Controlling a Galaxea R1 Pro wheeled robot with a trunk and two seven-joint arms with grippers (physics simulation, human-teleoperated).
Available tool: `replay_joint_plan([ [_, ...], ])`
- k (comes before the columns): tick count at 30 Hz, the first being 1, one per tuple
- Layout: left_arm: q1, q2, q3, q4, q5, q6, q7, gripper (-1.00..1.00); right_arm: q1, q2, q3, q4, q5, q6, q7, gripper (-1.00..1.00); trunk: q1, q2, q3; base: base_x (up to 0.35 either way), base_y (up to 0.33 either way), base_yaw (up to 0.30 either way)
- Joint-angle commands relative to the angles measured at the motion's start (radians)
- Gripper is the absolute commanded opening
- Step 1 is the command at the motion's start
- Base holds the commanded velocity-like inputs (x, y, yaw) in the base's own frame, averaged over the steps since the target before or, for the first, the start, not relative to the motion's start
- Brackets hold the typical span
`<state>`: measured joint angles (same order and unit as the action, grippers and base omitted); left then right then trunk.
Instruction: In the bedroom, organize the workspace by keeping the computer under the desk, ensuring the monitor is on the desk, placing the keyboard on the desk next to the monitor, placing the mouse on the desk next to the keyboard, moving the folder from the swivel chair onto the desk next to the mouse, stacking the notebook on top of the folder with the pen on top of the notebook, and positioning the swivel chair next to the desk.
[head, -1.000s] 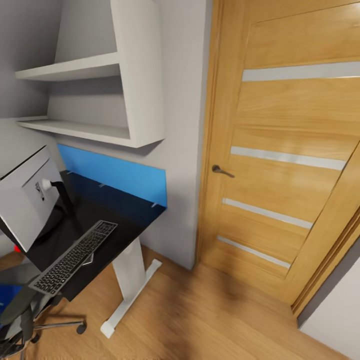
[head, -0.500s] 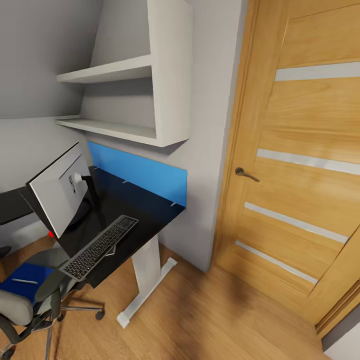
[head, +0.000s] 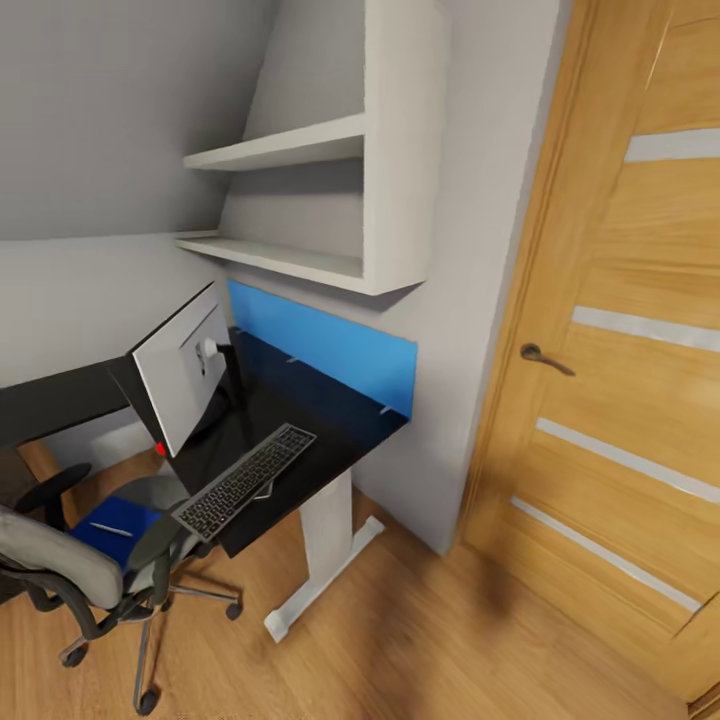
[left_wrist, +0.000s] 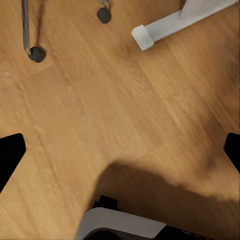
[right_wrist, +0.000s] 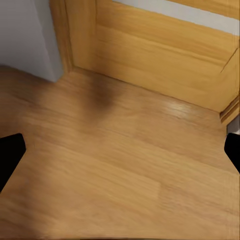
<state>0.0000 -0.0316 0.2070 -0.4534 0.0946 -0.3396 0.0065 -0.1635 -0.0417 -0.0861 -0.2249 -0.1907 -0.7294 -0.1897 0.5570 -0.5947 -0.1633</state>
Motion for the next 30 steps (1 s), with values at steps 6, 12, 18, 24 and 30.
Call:
replay_joint_plan([
  [6,0.0,-0.001,0.0,-0.001,0.009,-0.027,0.001,1.0,-0.001,0.011,0.004,0.021,0.0,-0.002,0.002,1.0,0.0,-0.001,-0.001,0.0,0.0,0.284],
  [12,0.0,-0.001,0.002,-0.001,0.01,-0.028,0.001,1.0,-0.001,0.016,0.005,0.026,0.001,-0.001,0.002,1.0,0.0,-0.001,-0.001,0.0,0.0,0.285],
  [18,0.0,-0.001,0.002,0.001,0.009,-0.029,0.001,1.0,-0.001,0.015,0.005,0.03,0.016,0.006,0.003,1.0,0.0,-0.001,-0.001,0.0,0.0,0.285],
  [24,0.0,-0.001,0.002,0.001,0.008,-0.029,0.001,1.0,-0.001,0.017,0.005,0.03,0.021,0.007,0.003,1.0,0.0,-0.001,-0.001,0.0,0.0,0.285],
  [30,0.0,-0.001,0.001,0.003,0.007,-0.028,0.0,1.0,-0.001,0.018,0.006,0.032,0.031,0.006,0.003,1.0,0.0,-0.001,-0.001,0.0,0.0,0.285],
])
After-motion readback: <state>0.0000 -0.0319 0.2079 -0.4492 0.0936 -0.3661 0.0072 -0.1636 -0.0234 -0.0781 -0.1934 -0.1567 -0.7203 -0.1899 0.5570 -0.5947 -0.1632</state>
